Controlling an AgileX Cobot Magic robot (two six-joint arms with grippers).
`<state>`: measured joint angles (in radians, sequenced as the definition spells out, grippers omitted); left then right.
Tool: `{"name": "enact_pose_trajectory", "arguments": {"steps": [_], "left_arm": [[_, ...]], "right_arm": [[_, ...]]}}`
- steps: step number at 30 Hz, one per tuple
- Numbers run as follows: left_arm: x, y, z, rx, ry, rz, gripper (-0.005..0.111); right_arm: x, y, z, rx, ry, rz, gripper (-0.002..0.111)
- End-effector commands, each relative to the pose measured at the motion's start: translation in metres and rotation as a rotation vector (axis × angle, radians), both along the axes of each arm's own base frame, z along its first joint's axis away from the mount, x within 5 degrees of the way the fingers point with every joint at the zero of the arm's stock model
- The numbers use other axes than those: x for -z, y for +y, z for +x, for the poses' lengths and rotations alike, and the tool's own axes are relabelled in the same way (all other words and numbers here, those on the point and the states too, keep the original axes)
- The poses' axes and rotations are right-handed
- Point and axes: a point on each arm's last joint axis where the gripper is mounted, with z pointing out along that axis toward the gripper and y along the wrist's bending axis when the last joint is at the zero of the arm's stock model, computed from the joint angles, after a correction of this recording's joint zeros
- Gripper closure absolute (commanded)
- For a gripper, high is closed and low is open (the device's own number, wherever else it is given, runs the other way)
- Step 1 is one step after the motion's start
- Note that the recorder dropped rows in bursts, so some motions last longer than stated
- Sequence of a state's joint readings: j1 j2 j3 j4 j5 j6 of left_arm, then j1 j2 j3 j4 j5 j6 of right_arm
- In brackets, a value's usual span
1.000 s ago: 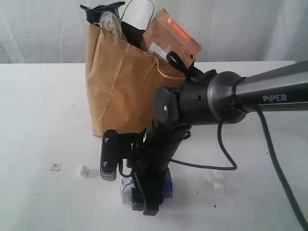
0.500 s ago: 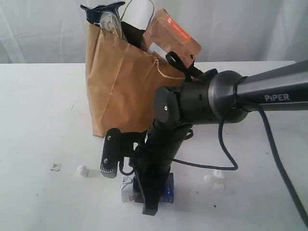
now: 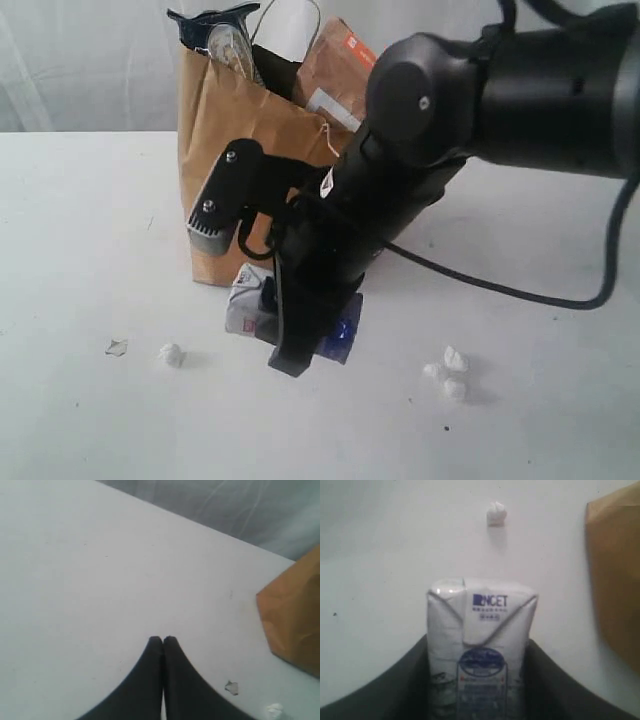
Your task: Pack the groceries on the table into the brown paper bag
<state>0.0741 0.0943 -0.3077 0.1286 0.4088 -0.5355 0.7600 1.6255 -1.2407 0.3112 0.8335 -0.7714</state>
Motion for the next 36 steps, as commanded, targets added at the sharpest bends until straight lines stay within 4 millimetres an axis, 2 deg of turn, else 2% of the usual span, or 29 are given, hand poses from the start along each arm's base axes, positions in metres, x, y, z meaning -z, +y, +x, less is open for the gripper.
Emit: {"name": "enact_pose_trajectory", "arguments": {"steps": [1,5,8,11,14,16,20,26,29,36], "left_arm": [[-0.005,-0.006,0.0,0.107,-0.048,0.115,0.107],[0.002,-0.007,-0.002,0.143,0.038,0.178,0.107],[0.003,-0.007,-0.003,0.144,0.046,0.177,0.107],[0.003,-0.007,-0.003,0.147,0.05,0.177,0.107],[0.004,-0.007,-0.003,0.147,0.052,0.177,0.107],[0.004,-0.007,-0.003,0.148,0.054,0.175,0.107],[0.004,-0.008,-0.003,0.162,0.052,0.17,0.107],[0.004,-0.009,-0.003,0.194,0.049,0.171,0.107],[0.004,-0.009,-0.003,0.196,0.049,0.171,0.107],[0.004,-0.009,-0.003,0.196,0.049,0.171,0.107]], "right_arm": [[-0.032,-0.012,-0.014,0.047,0.031,0.043,0.108],[-0.057,-0.015,-0.024,0.069,0.059,0.101,0.108],[-0.079,-0.017,-0.022,0.119,0.024,0.173,0.108],[-0.095,-0.028,-0.004,0.231,-0.032,0.257,0.108],[-0.107,-0.047,0.025,0.395,-0.101,0.37,0.108],[-0.117,-0.057,0.04,0.483,-0.136,0.498,0.108],[-0.131,-0.06,0.058,0.555,-0.255,0.689,0.108],[-0.123,-0.057,0.09,0.622,-0.463,0.74,0.108],[-0.109,-0.054,0.106,0.699,-0.477,0.768,0.108],[-0.079,-0.033,0.124,0.746,-0.492,0.762,0.108]]}}
